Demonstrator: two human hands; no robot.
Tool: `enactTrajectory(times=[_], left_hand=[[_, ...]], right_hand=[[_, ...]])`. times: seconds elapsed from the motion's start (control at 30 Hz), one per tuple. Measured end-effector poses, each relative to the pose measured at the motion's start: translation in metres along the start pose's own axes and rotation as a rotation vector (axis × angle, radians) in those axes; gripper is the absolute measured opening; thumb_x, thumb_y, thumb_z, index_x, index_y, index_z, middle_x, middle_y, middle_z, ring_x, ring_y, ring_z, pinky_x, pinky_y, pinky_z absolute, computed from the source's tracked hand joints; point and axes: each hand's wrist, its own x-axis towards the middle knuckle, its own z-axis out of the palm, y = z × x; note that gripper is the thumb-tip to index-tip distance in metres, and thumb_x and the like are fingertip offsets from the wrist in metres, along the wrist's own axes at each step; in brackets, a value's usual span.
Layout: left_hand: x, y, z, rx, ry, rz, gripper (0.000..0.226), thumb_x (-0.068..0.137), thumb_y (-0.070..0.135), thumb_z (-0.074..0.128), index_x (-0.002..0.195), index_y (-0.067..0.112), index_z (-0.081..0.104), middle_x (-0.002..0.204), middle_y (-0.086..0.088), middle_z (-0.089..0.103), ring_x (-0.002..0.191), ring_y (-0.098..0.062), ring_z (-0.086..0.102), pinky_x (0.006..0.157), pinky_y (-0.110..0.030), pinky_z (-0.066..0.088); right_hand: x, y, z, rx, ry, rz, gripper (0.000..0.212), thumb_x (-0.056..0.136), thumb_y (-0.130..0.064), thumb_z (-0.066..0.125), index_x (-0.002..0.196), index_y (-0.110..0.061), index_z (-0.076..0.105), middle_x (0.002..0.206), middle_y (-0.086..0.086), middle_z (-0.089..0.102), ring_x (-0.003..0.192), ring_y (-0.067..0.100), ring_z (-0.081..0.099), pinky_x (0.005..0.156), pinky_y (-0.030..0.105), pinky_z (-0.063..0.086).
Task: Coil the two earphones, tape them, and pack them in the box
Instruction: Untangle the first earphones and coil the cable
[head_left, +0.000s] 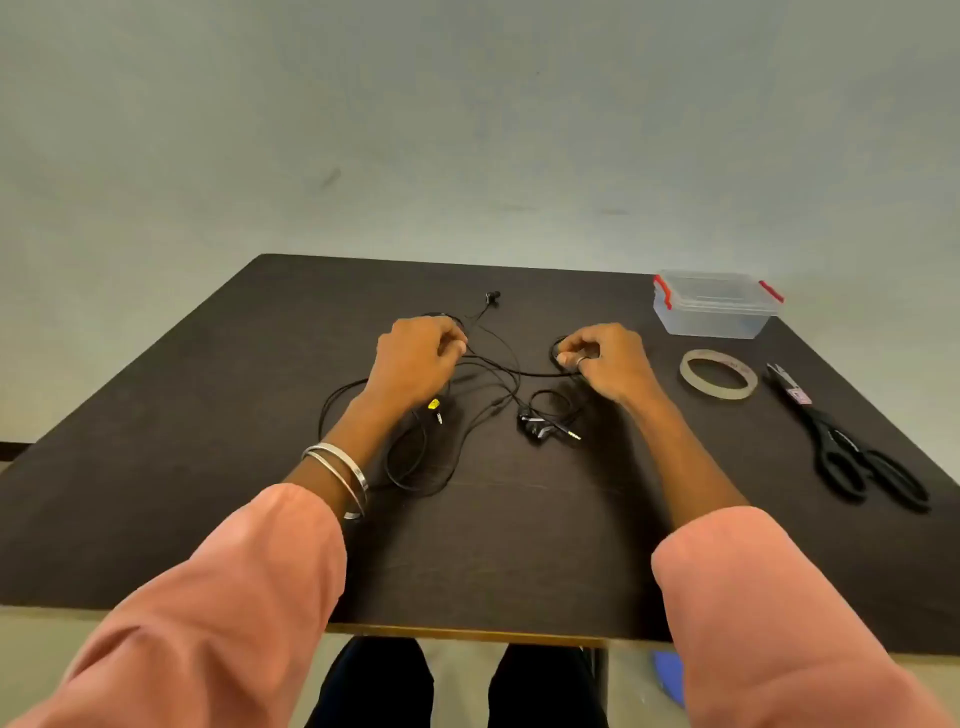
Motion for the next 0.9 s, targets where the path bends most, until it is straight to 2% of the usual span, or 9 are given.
enactTrajectory(times=[0.13, 0.27, 0.37, 0.5, 0.57, 0.63, 0.73, 0.83, 0.9], left_hand=[[0.018, -0.001, 0.017, -0.001, -0.006, 0.022, 0.014, 0.091, 0.026, 0.058, 0.099, 0.023, 0.069, 0.096, 0.003, 0.071, 0.094, -0.017, 0.062, 0.086, -0.045, 0.052], [0.036, -0.001, 0.036, 0.091, -0.019, 0.069, 0.019, 0.092, 0.032, 0.058, 0.107, 0.025, 0.068, 0.111, 0.002, 0.064, 0.114, -0.023, 0.049, 0.093, -0.046, 0.044], [0.043, -0.001, 0.047, 0.142, -0.079, 0.163, 0.025, 0.092, 0.037, 0.057, 0.115, 0.03, 0.066, 0.129, 0.01, 0.057, 0.129, -0.018, 0.038, 0.099, -0.045, 0.031], [0.041, 0.004, 0.052, 0.15, -0.15, 0.3, 0.032, 0.093, 0.037, 0.055, 0.125, 0.034, 0.059, 0.14, 0.017, 0.05, 0.141, -0.012, 0.026, 0.11, -0.05, 0.016], [0.037, 0.006, 0.053, 0.143, -0.192, 0.299, 0.032, 0.094, 0.035, 0.054, 0.126, 0.035, 0.058, 0.136, 0.017, 0.054, 0.142, -0.012, 0.027, 0.113, -0.052, 0.008], [0.032, 0.009, 0.053, 0.13, -0.204, 0.267, 0.032, 0.095, 0.037, 0.053, 0.126, 0.034, 0.059, 0.125, 0.013, 0.061, 0.137, -0.014, 0.032, 0.113, -0.054, 0.006], [0.027, 0.012, 0.053, 0.098, -0.112, 0.204, 0.028, 0.095, 0.039, 0.053, 0.12, 0.032, 0.063, 0.106, 0.009, 0.067, 0.124, -0.016, 0.042, 0.111, -0.051, 0.01], [0.027, 0.011, 0.052, 0.031, -0.005, 0.143, 0.02, 0.094, 0.039, 0.054, 0.106, 0.033, 0.069, 0.094, 0.01, 0.069, 0.113, -0.015, 0.046, 0.105, -0.047, 0.016], [0.028, 0.01, 0.05, -0.013, 0.04, 0.11, 0.017, 0.094, 0.039, 0.055, 0.099, 0.034, 0.071, 0.089, 0.011, 0.069, 0.108, -0.014, 0.048, 0.102, -0.046, 0.019]], right_hand=[[0.017, 0.005, 0.005, -0.283, -0.181, -0.074, 0.023, 0.077, -0.035, 0.078, 0.099, -0.027, 0.075, 0.119, -0.006, 0.062, 0.124, 0.021, 0.042, 0.103, 0.046, 0.035], [0.03, 0.007, 0.014, -0.37, -0.206, -0.139, 0.021, 0.077, -0.037, 0.076, 0.096, -0.027, 0.076, 0.124, -0.012, 0.056, 0.126, 0.018, 0.031, 0.094, 0.037, 0.023], [0.037, 0.007, 0.019, -0.467, -0.184, -0.238, 0.014, 0.08, -0.034, 0.074, 0.088, -0.023, 0.077, 0.119, -0.013, 0.058, 0.123, 0.017, 0.033, 0.086, 0.034, 0.019], [0.037, 0.002, 0.026, -0.565, -0.198, -0.319, 0.013, 0.088, -0.026, 0.067, 0.093, -0.014, 0.07, 0.113, -0.006, 0.059, 0.121, 0.017, 0.035, 0.081, 0.031, 0.017], [0.035, 0.001, 0.025, -0.555, -0.214, -0.318, 0.003, 0.09, -0.018, 0.061, 0.091, -0.016, 0.062, 0.106, -0.004, 0.054, 0.118, 0.019, 0.036, 0.082, 0.033, 0.019], [0.029, -0.002, 0.023, -0.45, -0.191, -0.303, 0.013, 0.089, -0.006, 0.053, 0.088, -0.019, 0.052, 0.095, -0.005, 0.052, 0.109, 0.019, 0.042, 0.084, 0.035, 0.024], [0.025, -0.004, 0.017, -0.205, -0.156, -0.251, 0.029, 0.086, 0.006, 0.046, 0.089, -0.023, 0.05, 0.078, -0.008, 0.059, 0.084, 0.012, 0.057, 0.093, 0.04, 0.037], [0.024, -0.006, 0.014, -0.119, -0.115, -0.255, 0.032, 0.089, -0.007, 0.056, 0.082, -0.038, 0.054, 0.072, -0.01, 0.066, 0.074, 0.005, 0.064, 0.095, 0.051, 0.043], [0.024, -0.01, 0.01, -0.056, -0.118, -0.253, 0.018, 0.087, -0.025, 0.067, 0.082, -0.04, 0.059, 0.073, -0.01, 0.067, 0.074, 0.002, 0.063, 0.097, 0.053, 0.039]])
